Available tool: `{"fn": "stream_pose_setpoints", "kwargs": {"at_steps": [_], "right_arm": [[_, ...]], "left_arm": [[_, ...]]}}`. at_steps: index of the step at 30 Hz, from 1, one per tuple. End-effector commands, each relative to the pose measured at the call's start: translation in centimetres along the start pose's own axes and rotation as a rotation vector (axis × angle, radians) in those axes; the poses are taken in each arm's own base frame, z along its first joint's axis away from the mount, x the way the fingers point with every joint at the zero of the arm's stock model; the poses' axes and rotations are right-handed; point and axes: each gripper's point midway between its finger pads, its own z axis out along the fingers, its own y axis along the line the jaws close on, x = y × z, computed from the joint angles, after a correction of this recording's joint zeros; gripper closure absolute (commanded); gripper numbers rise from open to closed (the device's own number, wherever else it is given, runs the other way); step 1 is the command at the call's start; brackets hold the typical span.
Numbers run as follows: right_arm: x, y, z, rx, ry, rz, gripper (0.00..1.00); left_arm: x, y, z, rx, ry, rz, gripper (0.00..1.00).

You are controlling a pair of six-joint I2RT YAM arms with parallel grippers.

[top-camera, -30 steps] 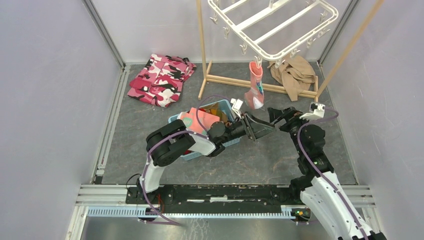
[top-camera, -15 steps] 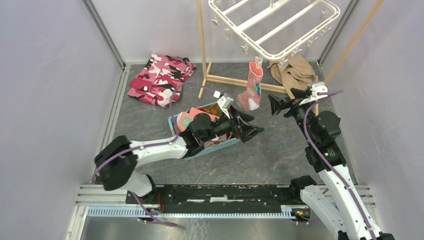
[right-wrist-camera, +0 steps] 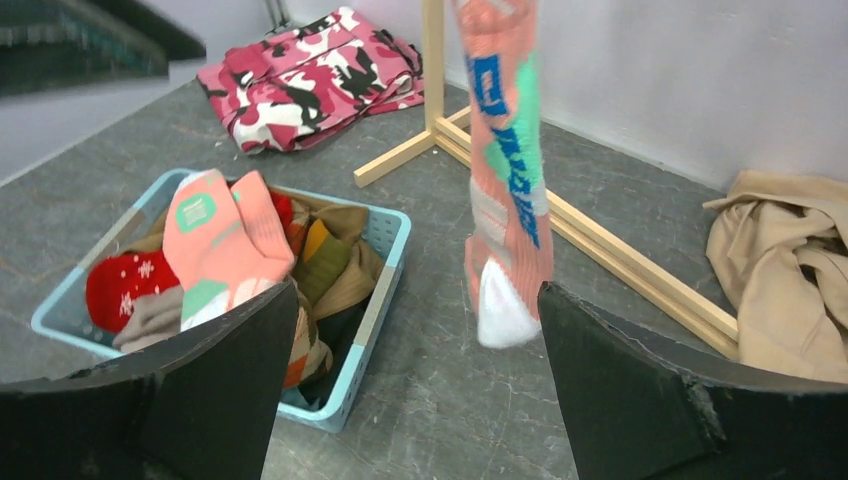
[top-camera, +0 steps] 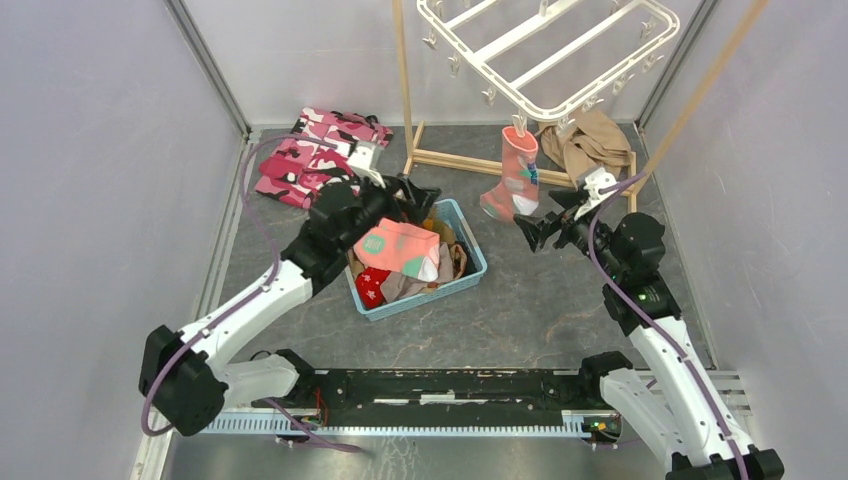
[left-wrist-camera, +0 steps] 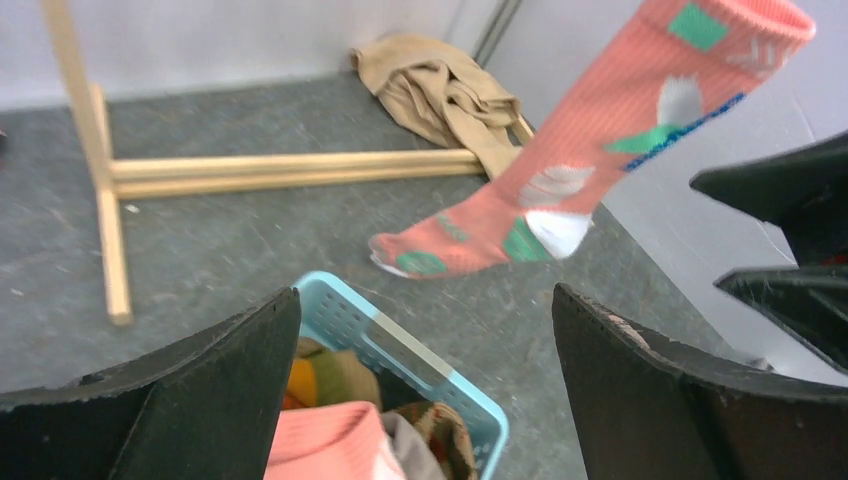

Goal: Clip the socks to the hanger
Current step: Open the clamp at the hanger.

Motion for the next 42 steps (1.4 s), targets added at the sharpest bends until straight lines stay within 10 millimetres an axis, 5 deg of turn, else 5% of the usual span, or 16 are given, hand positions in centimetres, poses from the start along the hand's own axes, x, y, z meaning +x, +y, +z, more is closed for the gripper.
{"fn": "stream_pose_setpoints", "kwargs": {"at_steps": [1,9,14,26,32,42], "right_arm": [[-0.8,1.5,-0.5,-0.100,-0.065,-0.165,0.02],[-0.6,1.2,-0.6,-0.097,-0.041,-0.286,0.02],[-3.6,-0.8,-1.9,0.061,-0.155,-0.366,0.04],[-9.1,-4.3,-0.8,0.097,-0.336,-0.379,0.12],[-9.0,-5.5,-0.8,0.071,-0.362,-0.315,0.15],[-4.9,-5.1,1.1,-0.075,-0.220,-0.097,0.33]], "left_arm": [[-3.8,-0.5,-0.7,0.151,-0.041,0.104,0.00],[-6.5,-2.1,0.6,0.385,-0.185,0.188,0.00],[-7.0,-3.4,1.1,0.499,-0.212,0.178,0.02],[-7.8,-5.1,-0.1,0.599,-0.255,0.115,0.04],[-8.7,-5.5,0.5,0.611,-0.265,0.105,0.08],[-11.5,-4.8,4.4,0.599,-0.377,0.146,0.18]]}}
